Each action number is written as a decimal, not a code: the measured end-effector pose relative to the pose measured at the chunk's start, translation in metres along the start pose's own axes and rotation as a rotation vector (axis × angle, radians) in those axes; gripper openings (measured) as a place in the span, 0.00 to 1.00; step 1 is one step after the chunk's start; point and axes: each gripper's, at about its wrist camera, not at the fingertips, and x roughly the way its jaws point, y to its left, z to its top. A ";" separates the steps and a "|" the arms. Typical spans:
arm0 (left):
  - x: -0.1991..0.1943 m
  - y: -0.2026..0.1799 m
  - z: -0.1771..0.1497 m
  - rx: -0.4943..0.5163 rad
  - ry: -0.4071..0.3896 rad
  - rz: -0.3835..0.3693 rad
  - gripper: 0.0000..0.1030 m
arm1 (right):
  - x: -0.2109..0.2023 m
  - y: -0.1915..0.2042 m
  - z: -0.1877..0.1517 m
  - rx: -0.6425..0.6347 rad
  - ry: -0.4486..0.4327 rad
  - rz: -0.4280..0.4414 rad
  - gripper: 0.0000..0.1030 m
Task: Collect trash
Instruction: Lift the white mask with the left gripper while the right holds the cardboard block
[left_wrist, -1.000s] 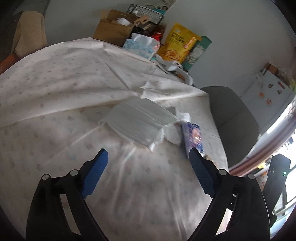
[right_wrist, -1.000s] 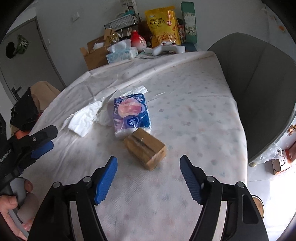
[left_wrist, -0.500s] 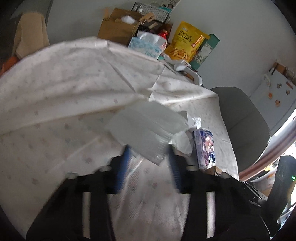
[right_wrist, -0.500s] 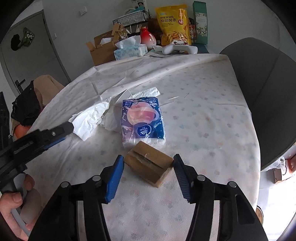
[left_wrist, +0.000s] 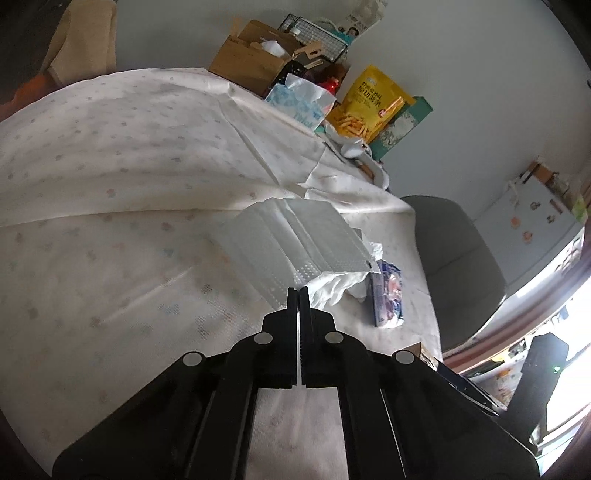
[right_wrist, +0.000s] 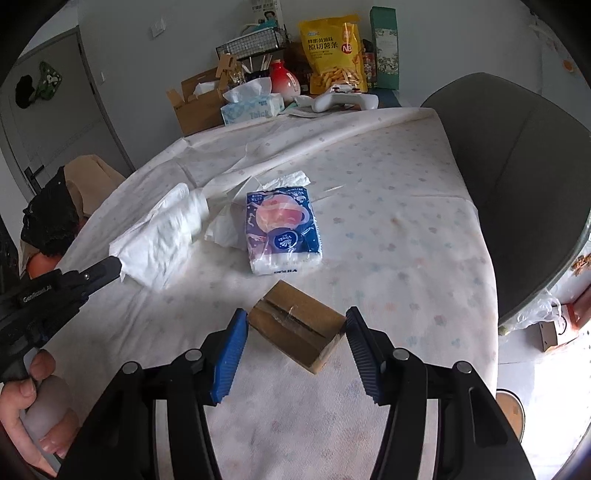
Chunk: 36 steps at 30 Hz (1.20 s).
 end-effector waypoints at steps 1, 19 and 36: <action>-0.003 0.001 0.000 -0.003 -0.002 -0.004 0.02 | -0.002 0.001 -0.001 -0.001 -0.002 0.002 0.53; -0.031 -0.003 -0.008 0.005 -0.012 -0.033 0.02 | -0.021 -0.004 -0.010 0.026 -0.028 0.028 0.53; -0.001 0.016 0.010 0.019 -0.035 0.100 0.52 | -0.018 -0.017 -0.010 0.070 -0.038 0.039 0.53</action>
